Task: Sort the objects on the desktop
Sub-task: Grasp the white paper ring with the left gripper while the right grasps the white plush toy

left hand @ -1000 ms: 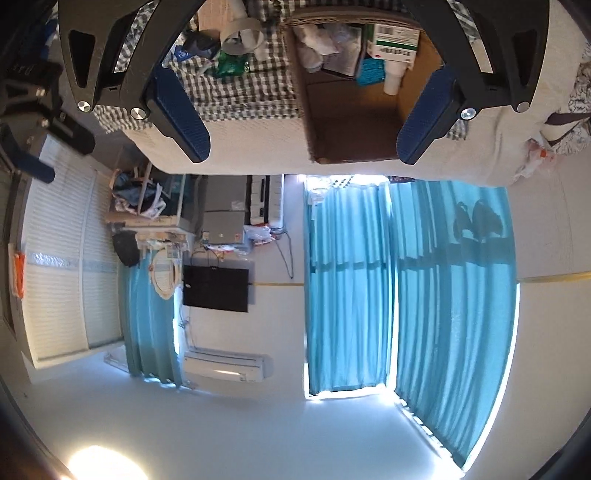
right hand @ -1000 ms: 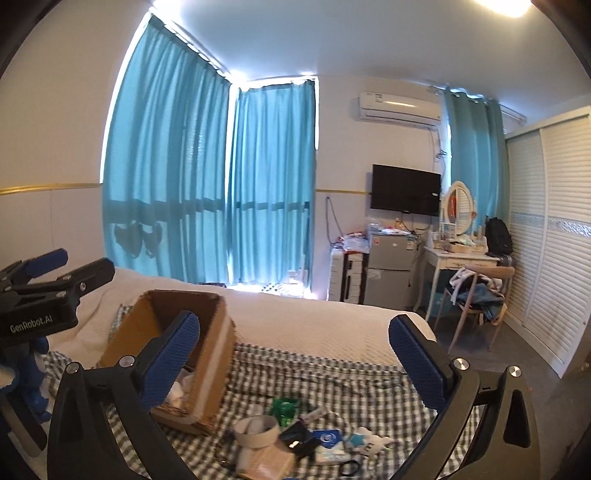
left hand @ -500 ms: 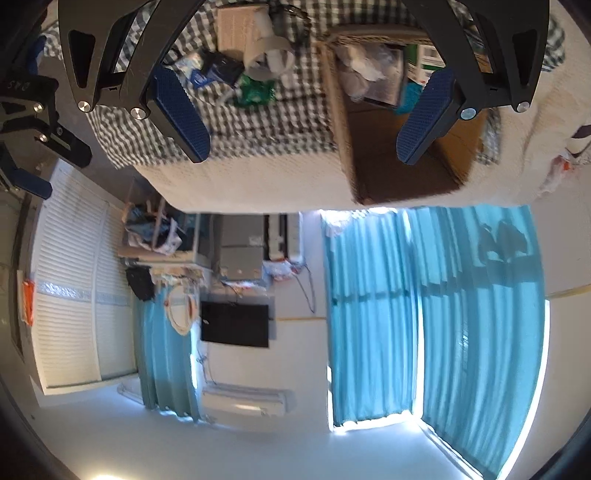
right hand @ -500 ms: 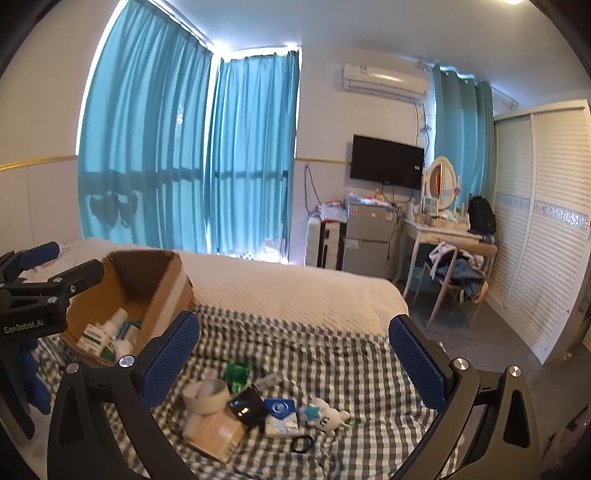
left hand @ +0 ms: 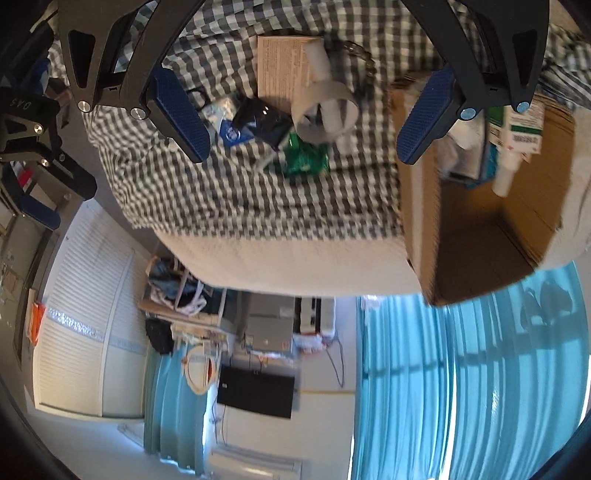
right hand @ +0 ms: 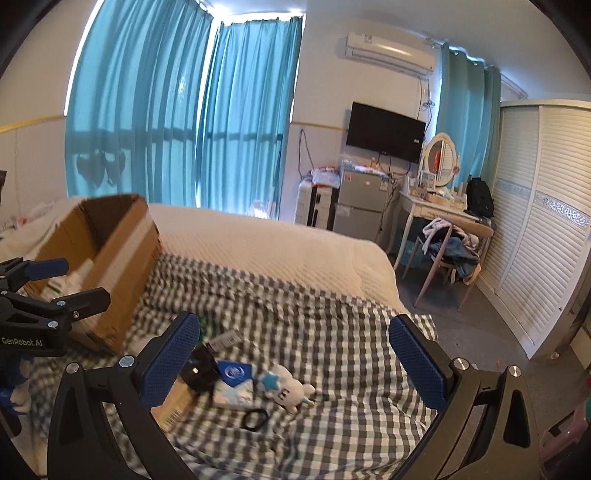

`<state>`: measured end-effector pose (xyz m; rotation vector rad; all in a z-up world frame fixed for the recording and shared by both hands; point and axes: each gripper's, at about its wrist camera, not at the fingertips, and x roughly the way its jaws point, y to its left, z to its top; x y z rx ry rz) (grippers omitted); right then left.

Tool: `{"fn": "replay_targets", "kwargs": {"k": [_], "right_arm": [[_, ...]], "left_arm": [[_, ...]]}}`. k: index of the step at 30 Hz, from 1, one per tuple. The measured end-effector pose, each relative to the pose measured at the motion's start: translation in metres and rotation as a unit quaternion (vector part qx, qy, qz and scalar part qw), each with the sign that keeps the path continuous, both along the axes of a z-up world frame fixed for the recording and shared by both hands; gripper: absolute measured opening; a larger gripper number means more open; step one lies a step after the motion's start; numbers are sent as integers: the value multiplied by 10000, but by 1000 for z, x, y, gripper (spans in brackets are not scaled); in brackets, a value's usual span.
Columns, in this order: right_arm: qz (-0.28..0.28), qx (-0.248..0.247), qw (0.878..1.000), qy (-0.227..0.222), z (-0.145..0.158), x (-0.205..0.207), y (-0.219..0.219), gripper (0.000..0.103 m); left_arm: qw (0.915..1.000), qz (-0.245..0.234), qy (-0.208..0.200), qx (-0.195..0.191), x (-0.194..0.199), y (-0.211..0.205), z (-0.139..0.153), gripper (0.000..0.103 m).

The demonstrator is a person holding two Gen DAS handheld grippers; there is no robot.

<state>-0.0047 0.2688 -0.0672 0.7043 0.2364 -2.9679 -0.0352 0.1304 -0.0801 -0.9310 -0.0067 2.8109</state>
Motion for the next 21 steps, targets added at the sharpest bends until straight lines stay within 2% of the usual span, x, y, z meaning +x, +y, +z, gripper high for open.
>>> {"fn": "replay_targets", "kwargs": {"k": [2,5,13,21], "right_arm": [[18,24,9999,-100,-9,-6,5,103],[69,35,9997,-247,-21,-14,12,102],[199,-7,9976,-662,-50,-39,27,95],[352,23,9936,-1075,-78,-62,29,94]], "left_arm": [[9999,-71,-144,-22,-6,4,-10,102],[9989,-166,-434,-42,-15,11,-28,92],[9940,135,-1077,-103,-40,14,-71,92],[9873,581,-1469,-146,-59,5,-99,92]]}}
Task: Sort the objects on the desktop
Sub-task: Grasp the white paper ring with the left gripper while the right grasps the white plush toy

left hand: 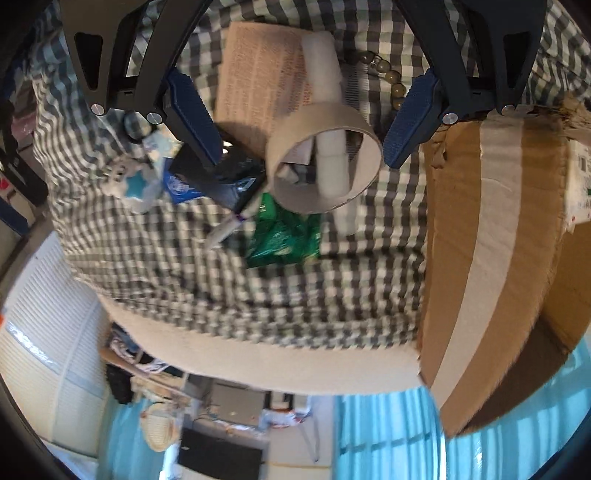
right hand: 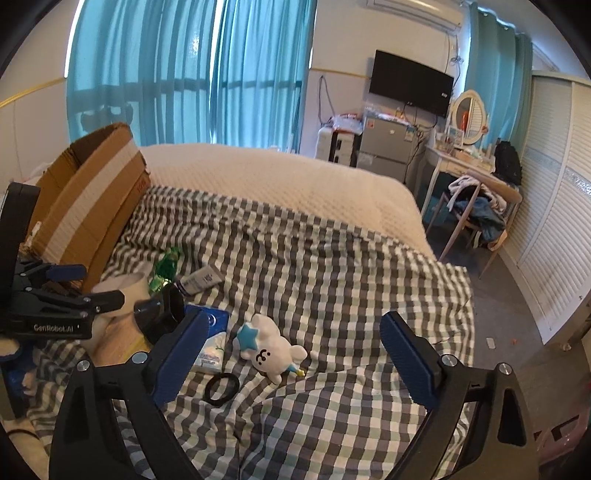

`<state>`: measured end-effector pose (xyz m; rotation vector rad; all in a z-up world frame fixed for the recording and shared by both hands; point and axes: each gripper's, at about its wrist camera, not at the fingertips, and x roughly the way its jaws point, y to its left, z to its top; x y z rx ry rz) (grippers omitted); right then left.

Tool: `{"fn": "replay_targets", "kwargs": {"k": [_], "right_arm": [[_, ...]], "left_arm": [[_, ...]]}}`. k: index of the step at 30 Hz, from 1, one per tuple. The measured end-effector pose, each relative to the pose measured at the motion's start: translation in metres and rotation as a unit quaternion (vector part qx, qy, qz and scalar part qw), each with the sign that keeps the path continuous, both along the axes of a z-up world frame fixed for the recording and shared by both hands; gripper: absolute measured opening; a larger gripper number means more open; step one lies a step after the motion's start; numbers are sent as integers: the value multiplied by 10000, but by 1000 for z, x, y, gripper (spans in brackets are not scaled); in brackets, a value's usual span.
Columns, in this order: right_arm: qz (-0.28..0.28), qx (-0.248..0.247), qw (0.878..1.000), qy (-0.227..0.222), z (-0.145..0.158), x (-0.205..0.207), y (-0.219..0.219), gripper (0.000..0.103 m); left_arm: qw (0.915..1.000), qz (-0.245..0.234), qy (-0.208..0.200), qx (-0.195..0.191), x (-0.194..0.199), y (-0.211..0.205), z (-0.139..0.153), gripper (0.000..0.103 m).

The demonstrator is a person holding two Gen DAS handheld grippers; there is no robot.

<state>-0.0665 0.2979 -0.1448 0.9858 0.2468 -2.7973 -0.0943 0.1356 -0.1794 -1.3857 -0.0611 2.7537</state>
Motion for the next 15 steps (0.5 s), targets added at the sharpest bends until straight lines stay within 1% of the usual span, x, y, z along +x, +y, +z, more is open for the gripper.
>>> {"fn": "replay_targets", "kwargs": {"k": [3,5,7,12,15], "right_arm": [[55,34,9997,-227,-11,-11,-2,94],[188,47,9989,-431,-22,-20,-4,93],[301,136,9976,-602,-32,-29,-6,90],[481,282,9941,-933,-53,-48,-14,90],[578,314,9908,-1179,-65,-57,-18,90]], "left_arm": [[9997,75,-218,111,-9,-4,-13,92],[9995,128,-231,167,-13,-7,-18,92],[9993,190,-237,230,-16,-11,-21,92],[9981,381,-352,328,-25,-20,-32,92],[9983,460,-303,176,-27,-17,-37,92]]}}
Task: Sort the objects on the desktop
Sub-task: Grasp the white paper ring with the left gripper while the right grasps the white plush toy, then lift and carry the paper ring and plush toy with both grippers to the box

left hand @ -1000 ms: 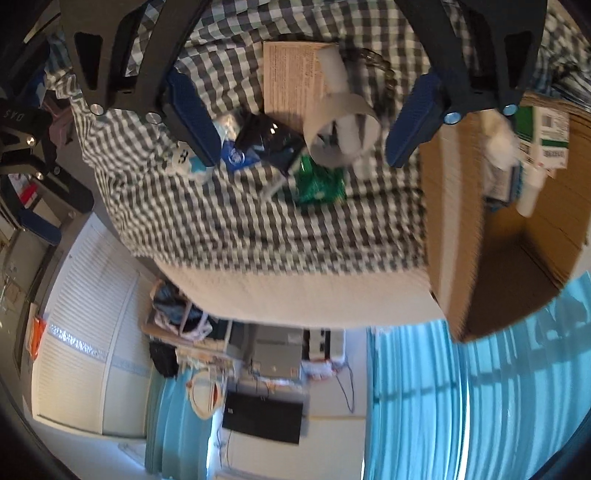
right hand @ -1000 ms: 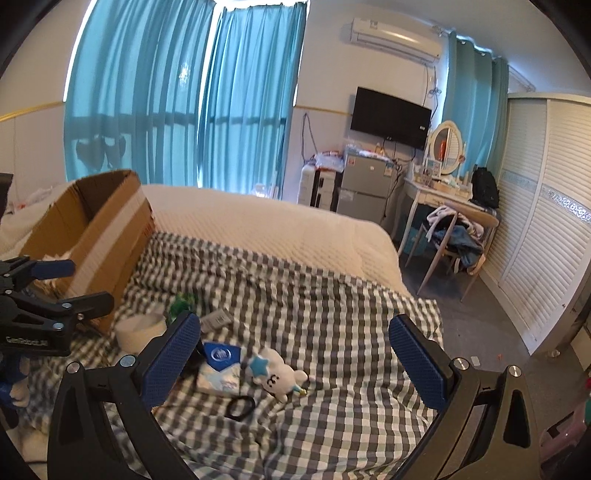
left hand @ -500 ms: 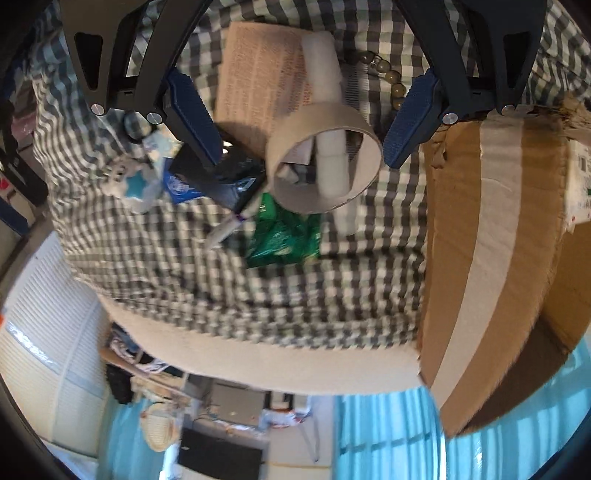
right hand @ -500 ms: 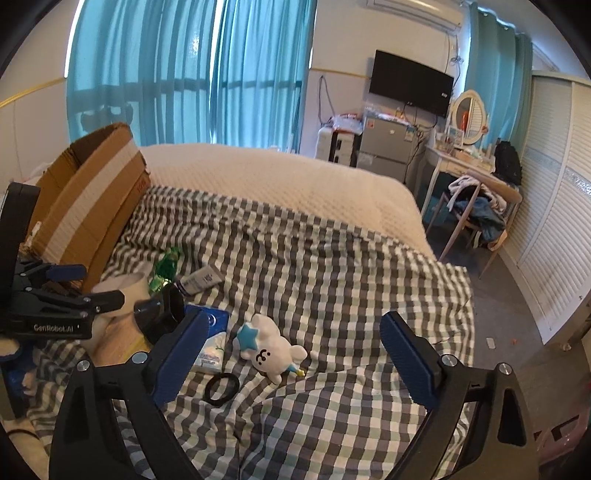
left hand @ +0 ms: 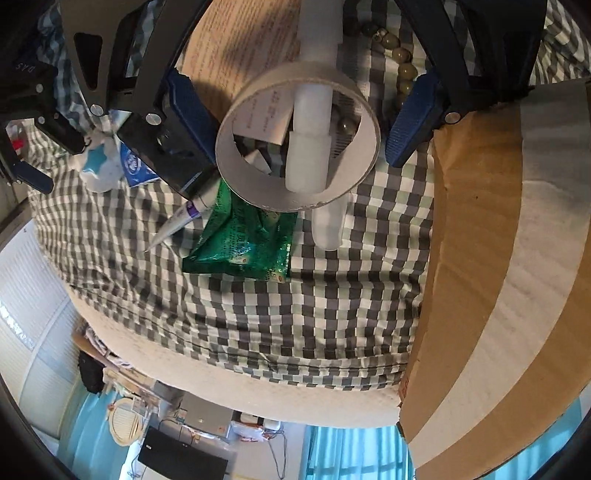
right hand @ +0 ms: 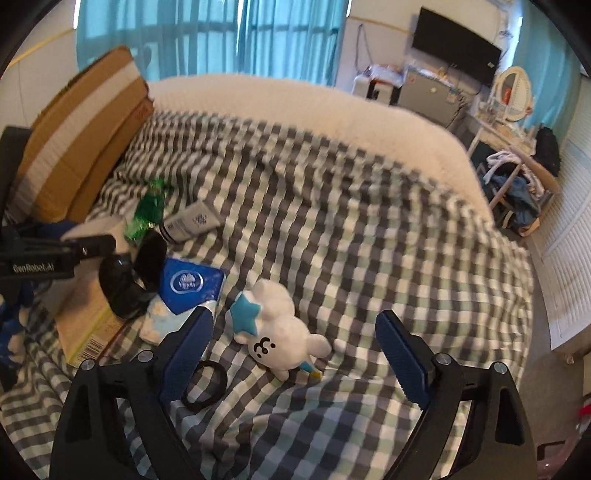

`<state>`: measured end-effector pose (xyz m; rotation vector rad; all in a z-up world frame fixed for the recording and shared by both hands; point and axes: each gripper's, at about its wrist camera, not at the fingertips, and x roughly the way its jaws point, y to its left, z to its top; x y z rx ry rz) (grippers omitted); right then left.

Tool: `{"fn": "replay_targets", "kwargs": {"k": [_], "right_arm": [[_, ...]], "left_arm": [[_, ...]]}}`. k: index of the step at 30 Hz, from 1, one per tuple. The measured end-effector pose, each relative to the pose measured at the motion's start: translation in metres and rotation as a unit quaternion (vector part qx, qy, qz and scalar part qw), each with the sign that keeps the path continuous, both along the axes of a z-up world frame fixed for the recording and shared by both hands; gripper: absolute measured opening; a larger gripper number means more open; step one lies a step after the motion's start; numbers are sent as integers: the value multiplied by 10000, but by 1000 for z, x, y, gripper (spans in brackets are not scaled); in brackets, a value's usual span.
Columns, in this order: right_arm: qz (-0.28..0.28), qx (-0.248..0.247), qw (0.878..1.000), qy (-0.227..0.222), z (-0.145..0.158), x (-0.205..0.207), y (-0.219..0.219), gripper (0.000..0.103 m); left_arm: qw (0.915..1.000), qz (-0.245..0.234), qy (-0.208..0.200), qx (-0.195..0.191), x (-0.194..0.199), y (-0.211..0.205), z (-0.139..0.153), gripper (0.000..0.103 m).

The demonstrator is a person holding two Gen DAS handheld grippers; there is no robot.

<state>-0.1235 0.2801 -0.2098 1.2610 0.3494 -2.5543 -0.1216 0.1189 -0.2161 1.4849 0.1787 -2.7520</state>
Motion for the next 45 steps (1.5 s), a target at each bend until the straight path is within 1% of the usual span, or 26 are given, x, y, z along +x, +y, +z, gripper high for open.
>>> {"fn": "replay_targets", "kwargs": {"k": [3,5,6,7,8,9,10,11,12,17,19,23,26,29,33,35,39,45], "right_arm": [[77,73,9997,-211,-12,-8,-4,90],[124,145,9992,-356,-20,-13,-7,90],[143,184,9988,-429,-24,-15,-8,90],[168,236,9982,-534,-30,-18,-10,90],[186,273,9975,-622,-35,-19,-11,89],[201,297,9969,-697,-39,-20,-12,83],[204,325,9964,-750,-42,-21,-13,74],[208,343,9963,-764,-43,-21,-13,71],[211,364,9961,-771,-44,-20,-13,65],[204,446,9965,-670,-41,-13,-14,64],[151,447,9973,-557,-36,-8,-13,64],[-20,265,9994,-238,-14,7,-4,62],[-128,169,9998,-36,0,19,-1,60],[-227,122,9996,136,15,28,0,57],[-318,-7,9991,267,34,34,-7,44],[-332,-114,9990,271,42,39,-6,44],[-393,-205,9981,425,55,56,-11,43],[-407,-262,9956,805,89,89,-23,42]], "left_arm": [[9999,9,-63,-106,-5,3,-6,92],[9999,-24,-159,-35,-8,2,-12,92],[9996,-47,-247,93,-11,-1,-16,90],[9992,-55,-328,219,-13,-5,-19,82],[9989,-47,-427,182,-15,-7,-22,82],[9989,-85,-417,209,-14,-7,-22,82],[9990,-122,-388,184,-13,-6,-21,81],[9990,-156,-378,155,-11,-5,-20,81],[9991,-210,-355,107,-10,-2,-19,81],[9990,-345,-292,57,-5,2,-12,81],[9988,-442,-210,1,0,7,-5,81],[9972,-679,172,-255,15,24,17,81],[9956,-800,400,-267,25,30,34,81],[9946,-863,518,-252,27,33,45,81],[9929,-939,697,-199,38,35,63,81],[9919,-966,802,-184,46,34,74,81],[9880,-1041,1111,-246,66,29,100,81],[9801,-1092,1607,-400,92,27,135,81]]}}
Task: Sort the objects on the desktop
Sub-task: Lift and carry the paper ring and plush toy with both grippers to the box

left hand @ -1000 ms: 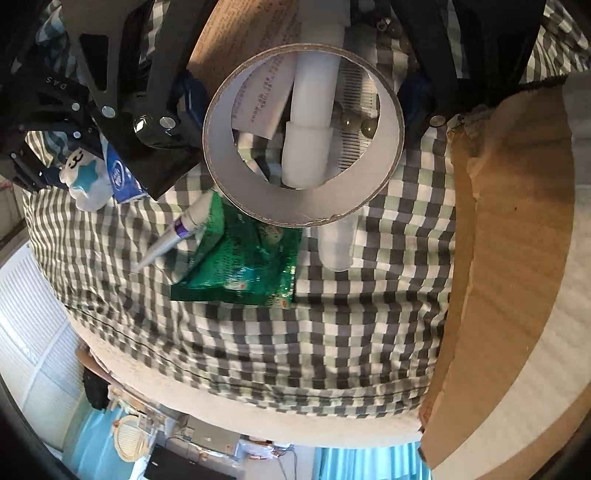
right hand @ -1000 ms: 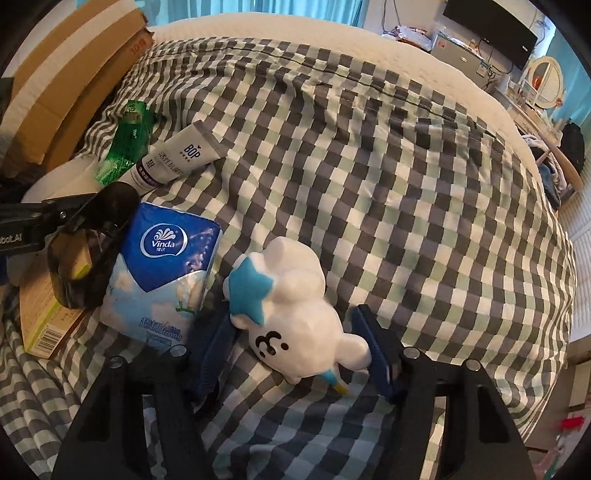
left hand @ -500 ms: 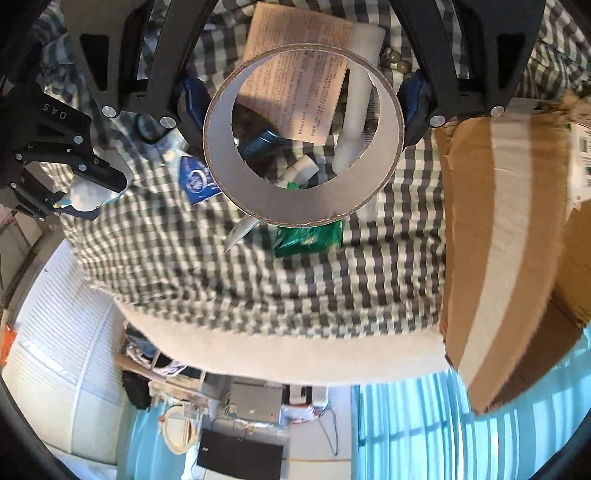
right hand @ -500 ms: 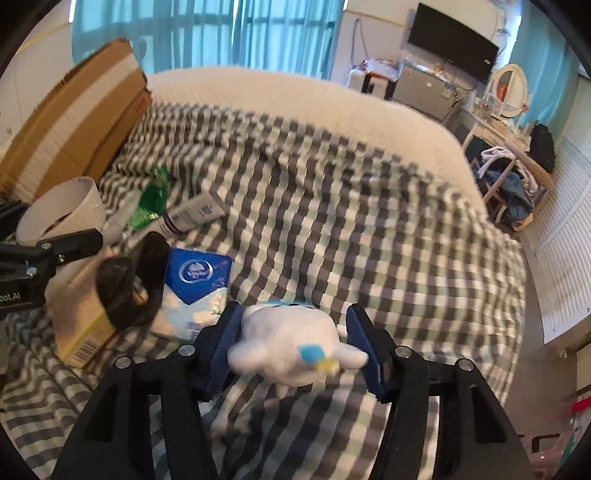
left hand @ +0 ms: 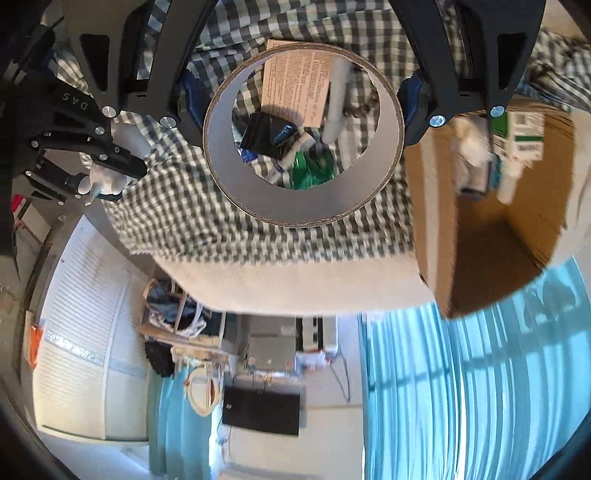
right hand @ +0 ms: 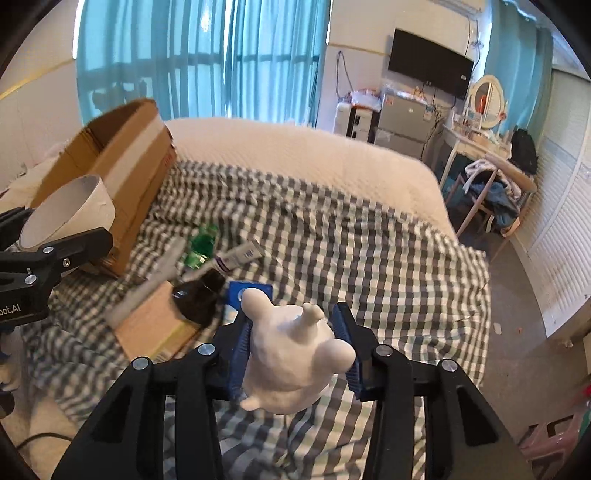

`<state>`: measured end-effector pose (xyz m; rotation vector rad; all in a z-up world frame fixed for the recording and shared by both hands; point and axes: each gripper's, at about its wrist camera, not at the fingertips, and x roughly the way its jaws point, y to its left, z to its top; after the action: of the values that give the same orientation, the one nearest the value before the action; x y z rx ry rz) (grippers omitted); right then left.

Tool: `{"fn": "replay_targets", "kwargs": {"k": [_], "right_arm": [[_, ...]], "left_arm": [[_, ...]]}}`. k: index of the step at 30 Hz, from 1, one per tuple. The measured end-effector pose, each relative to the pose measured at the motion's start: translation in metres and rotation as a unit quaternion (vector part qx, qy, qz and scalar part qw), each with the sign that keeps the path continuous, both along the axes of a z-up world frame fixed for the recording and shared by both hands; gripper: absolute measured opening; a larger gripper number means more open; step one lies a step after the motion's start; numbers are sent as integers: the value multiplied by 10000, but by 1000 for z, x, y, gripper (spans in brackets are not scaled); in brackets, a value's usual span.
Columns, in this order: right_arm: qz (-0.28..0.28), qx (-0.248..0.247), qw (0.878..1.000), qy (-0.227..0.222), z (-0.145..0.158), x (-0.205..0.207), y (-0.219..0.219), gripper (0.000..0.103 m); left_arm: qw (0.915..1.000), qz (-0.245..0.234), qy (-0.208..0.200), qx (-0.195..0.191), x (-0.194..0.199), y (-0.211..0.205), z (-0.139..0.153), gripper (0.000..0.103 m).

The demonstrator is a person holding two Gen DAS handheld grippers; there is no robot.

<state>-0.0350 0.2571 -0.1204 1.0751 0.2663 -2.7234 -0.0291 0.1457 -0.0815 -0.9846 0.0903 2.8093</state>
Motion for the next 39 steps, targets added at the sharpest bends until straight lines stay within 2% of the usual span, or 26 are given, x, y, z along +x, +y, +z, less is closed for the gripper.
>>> {"fn": "replay_targets", "kwargs": {"k": [9,17,23,29,39], "right_arm": [[-65,-245,9976,637,58,42,-17,42],[-111,-508,9906,1266,109,73,-40,42],[-113,-748,9846,1577,139,87,-62,42],[-30,-848,9793,1837,162,99,-91,42],[234,-992,9735,2046,182,102,-145,39]], "left_arm": [[9975,-2,700,16,38,-14,49,81],[9907,92,1358,-3,77,-37,90,81],[9857,154,1674,82,99,-58,114,81],[9820,276,1865,129,107,-85,130,81],[9794,475,1958,138,106,-118,138,81]]}}
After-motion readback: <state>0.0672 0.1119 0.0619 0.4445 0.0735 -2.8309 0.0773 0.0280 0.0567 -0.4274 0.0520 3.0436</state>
